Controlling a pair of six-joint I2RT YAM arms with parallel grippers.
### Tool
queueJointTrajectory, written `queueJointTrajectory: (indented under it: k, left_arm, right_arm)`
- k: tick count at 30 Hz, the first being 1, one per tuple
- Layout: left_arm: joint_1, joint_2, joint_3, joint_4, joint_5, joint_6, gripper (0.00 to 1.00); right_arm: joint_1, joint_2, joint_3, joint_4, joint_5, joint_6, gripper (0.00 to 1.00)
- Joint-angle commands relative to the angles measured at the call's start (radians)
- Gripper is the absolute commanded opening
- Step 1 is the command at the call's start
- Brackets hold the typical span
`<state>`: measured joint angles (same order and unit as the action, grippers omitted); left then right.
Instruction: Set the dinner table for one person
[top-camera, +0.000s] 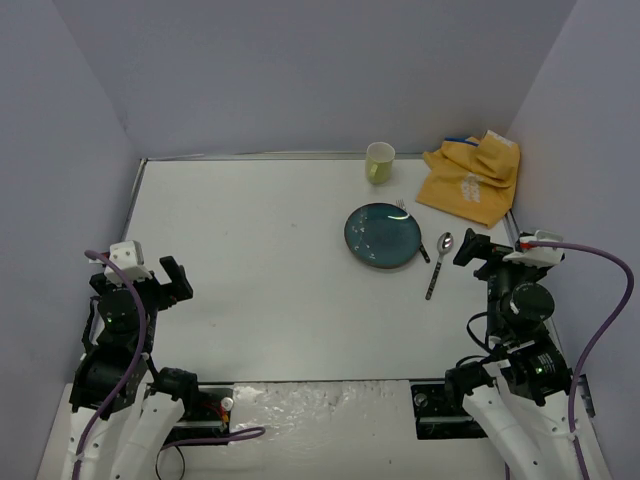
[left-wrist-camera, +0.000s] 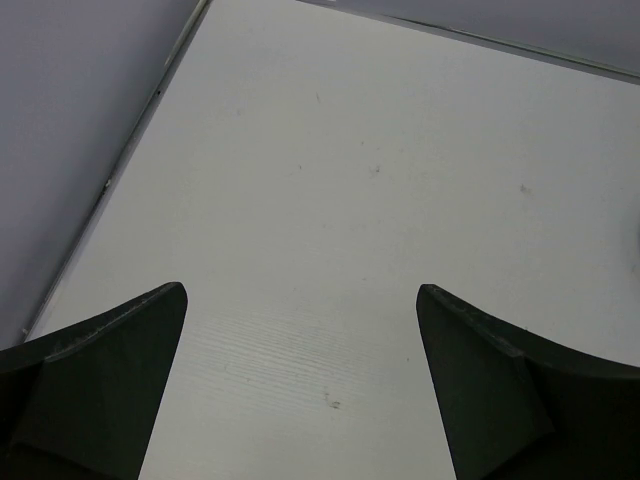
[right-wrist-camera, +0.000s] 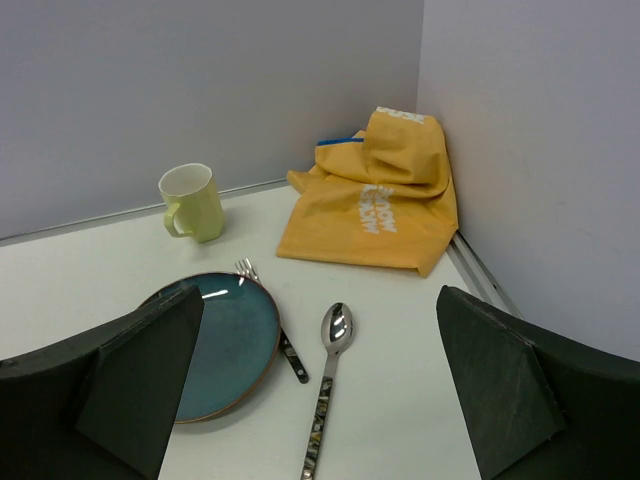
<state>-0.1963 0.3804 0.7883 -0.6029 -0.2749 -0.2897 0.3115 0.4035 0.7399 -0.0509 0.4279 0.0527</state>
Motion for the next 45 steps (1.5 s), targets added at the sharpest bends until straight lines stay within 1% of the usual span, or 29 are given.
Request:
queueJointTrajectory:
  k: [1,3,6,7,9,13,16,17,21,22,23,26,30,33,34,38,44,45]
  left_arm:
    - [0.003,0.043,0.025,0.033,-0.008,0.000,0.97]
    - [0.003,0.074,0.046,0.027,-0.016,-0.010,0.97]
    - [0.003,0.135,0.079,0.019,-0.015,-0.028,0.97]
    - [0.003,0.157,0.092,0.024,-0.005,-0.029,0.97]
    - [0.003,0.211,0.115,0.023,0.010,-0.039,0.97]
    - [0.003,0.302,0.174,0.017,0.040,-0.055,0.97]
    - [0.003,0.360,0.194,0.022,0.054,-0.055,0.97]
    - [0.003,0.367,0.194,0.026,0.060,-0.051,0.97]
    - [0.003,0.373,0.181,0.038,0.074,-0.036,0.97]
    - [0.003,0.369,0.174,0.038,0.078,-0.035,0.97]
    - [0.003,0.365,0.172,0.037,0.080,-0.035,0.97]
    - [0.003,0.352,0.164,0.039,0.101,-0.051,0.97]
    - [0.003,0.333,0.140,0.041,0.109,-0.066,0.97]
    - [0.003,0.319,0.123,0.040,0.105,-0.066,0.97]
    - [0.003,0.316,0.123,0.038,0.105,-0.068,0.97]
    - [0.003,0.314,0.108,0.034,0.102,-0.073,0.97]
    - [0.003,0.319,0.104,0.032,0.103,-0.080,0.97]
    - [0.003,0.319,0.103,0.033,0.102,-0.081,0.97]
  right_arm:
    - [0.006,0.071,0.039,0.056,-0.011,0.022,1.00]
    - [0.006,0.129,0.068,0.056,-0.022,0.048,1.00]
    - [0.006,0.261,0.127,0.056,-0.016,0.099,1.00]
    - [0.006,0.335,0.152,0.056,0.016,0.134,1.00]
    - [0.006,0.414,0.184,0.056,0.069,0.186,1.00]
    - [-0.002,0.705,0.340,0.065,0.190,0.297,1.00]
    - [-0.088,0.906,0.465,0.044,0.175,0.373,1.00]
    - [-0.128,1.000,0.508,0.012,0.136,0.405,1.00]
    - [-0.269,1.250,0.691,-0.051,0.004,0.513,1.00]
    - [-0.286,1.290,0.736,-0.052,0.012,0.525,1.00]
    - [-0.298,1.324,0.740,-0.052,0.012,0.526,1.00]
    - [-0.372,1.458,0.823,-0.055,0.013,0.541,1.00]
    - [-0.452,1.573,0.857,-0.053,0.018,0.559,1.00]
    - [-0.483,1.644,0.878,-0.053,-0.010,0.558,1.00]
    - [-0.490,1.645,0.879,-0.052,-0.011,0.556,1.00]
    - [-0.510,1.746,0.917,-0.044,-0.036,0.546,1.00]
    - [-0.526,1.829,0.934,-0.007,-0.092,0.570,1.00]
    - [-0.527,1.840,0.936,-0.002,-0.107,0.568,0.97]
